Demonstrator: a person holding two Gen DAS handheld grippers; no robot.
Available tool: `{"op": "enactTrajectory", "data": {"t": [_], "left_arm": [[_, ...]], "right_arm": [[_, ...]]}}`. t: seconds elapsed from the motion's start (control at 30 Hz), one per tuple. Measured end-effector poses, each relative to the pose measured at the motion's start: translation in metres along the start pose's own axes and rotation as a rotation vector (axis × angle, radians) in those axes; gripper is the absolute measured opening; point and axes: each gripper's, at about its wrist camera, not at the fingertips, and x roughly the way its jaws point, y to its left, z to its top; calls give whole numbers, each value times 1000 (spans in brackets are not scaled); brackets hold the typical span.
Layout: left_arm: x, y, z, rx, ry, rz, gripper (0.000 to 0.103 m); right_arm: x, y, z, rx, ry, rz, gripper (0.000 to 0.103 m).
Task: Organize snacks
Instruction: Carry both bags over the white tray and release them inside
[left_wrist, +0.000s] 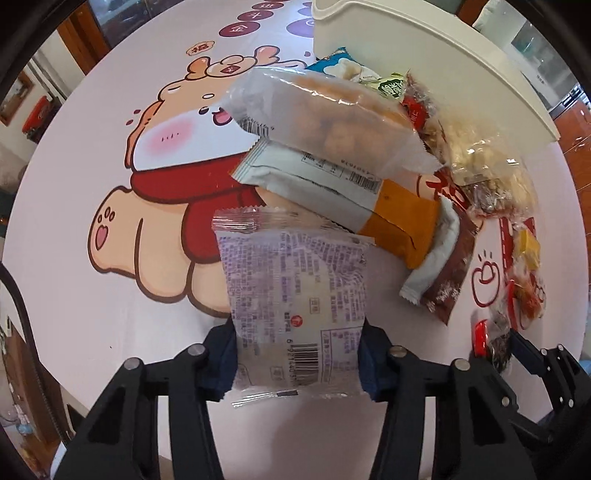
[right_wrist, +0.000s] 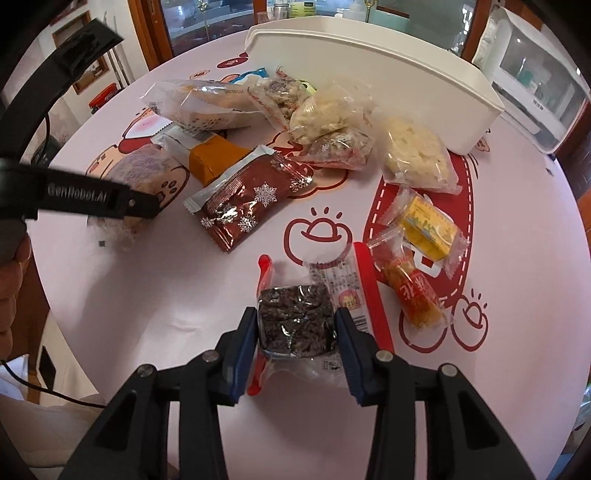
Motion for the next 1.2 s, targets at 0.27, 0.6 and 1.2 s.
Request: {"op": "enactTrajectory", "data": {"t": [0.27, 0.6, 1.2], "left_arm": [[-42, -4, -5, 31, -59, -8, 48], [-165, -29, 48, 161, -277, -2, 48], [-269, -71, 224, 327, -482, 37, 49]], "right_arm": [[-27, -10, 11, 27, -57, 50, 42], [-117, -36, 71, 56, -246, 52, 42], [-243, -121, 239, 218, -527, -61, 43]]}}
